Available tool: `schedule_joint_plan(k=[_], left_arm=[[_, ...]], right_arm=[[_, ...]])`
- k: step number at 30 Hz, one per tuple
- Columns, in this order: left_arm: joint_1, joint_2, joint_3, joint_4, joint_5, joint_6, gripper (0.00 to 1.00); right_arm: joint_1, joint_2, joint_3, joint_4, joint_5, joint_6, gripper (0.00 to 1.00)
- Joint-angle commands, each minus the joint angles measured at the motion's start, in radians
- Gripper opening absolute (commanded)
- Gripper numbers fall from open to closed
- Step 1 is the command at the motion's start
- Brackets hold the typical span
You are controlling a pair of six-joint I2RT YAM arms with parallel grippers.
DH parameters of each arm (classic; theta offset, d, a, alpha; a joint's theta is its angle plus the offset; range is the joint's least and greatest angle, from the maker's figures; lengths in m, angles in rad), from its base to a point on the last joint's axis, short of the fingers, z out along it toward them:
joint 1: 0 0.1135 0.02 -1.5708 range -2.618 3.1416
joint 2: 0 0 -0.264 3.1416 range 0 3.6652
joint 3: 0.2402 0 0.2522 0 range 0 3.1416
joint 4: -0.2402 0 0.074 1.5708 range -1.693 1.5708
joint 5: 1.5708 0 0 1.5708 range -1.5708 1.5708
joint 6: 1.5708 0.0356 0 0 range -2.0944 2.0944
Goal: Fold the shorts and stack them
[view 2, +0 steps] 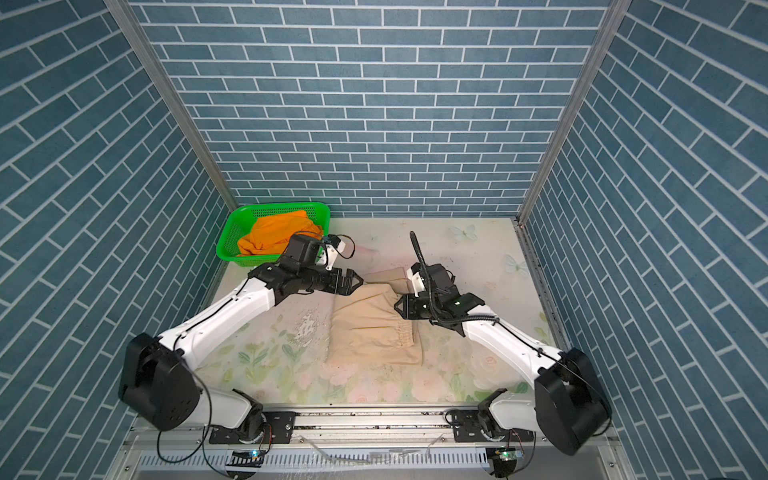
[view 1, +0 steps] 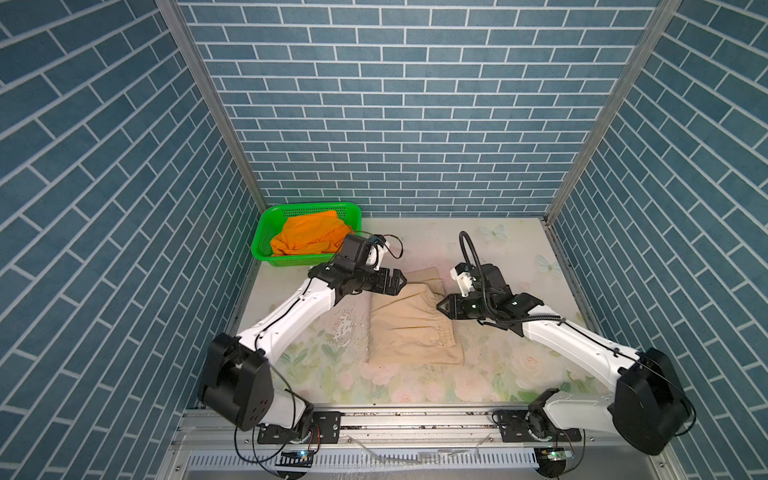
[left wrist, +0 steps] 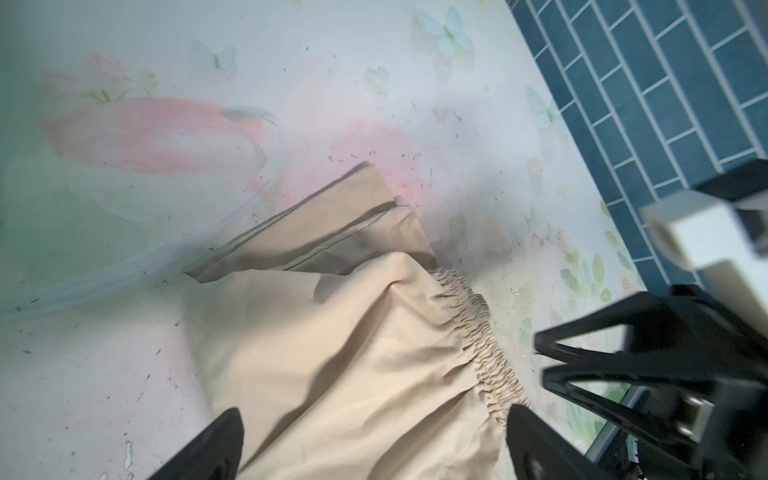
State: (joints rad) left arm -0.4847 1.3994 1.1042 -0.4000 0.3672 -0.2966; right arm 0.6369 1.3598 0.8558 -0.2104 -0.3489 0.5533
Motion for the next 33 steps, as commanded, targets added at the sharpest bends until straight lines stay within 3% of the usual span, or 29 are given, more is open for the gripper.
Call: schedule_joint_plan(k=[1,7,14,18,21,25,28,33], left_arm=[[-0.004,-0.022,-0.12,0.041,-0.004,-0.049,1.0],[-0.029,-0.062,-0.263,0.104,-0.025,-0.096,1.0],[-0.03,-0.164,-0.323,0.049,-0.105,-0.099,1.0],[-0.029,-0.246,-0.26,-0.067,-0.177,-0.072,1.0],[-0.003,-0.283,-0.176,-0.186,-0.244,-0.078,1.0],[0.099,-0.319,-0.097,-0.312,-0.285,-0.106,1.0],[0.231,-0.351,-0.092,-0.346,-0.213,-0.114,1.0],[0.366,-0.368,-0.079,-0.381,-0.151,-0.073,1.0]], right_arm=[[0.004,0.125,0.071,0.145,-0.101,-0.068,0.24],[-0.048,0.34,0.091,0.238,-0.134,-0.103,0.12],[-0.078,0.5,0.035,0.352,-0.229,-0.072,0.14],[-0.068,0.381,0.041,0.265,-0.156,-0.148,0.31],[-0.046,0.283,0.119,0.082,-0.083,-0.294,0.47],[0.06,0.24,0.25,-0.154,0.027,-0.533,0.66],[0.169,0.253,0.29,-0.257,0.088,-0.668,0.73],[0.32,0.308,0.324,-0.333,0.125,-0.727,0.76]])
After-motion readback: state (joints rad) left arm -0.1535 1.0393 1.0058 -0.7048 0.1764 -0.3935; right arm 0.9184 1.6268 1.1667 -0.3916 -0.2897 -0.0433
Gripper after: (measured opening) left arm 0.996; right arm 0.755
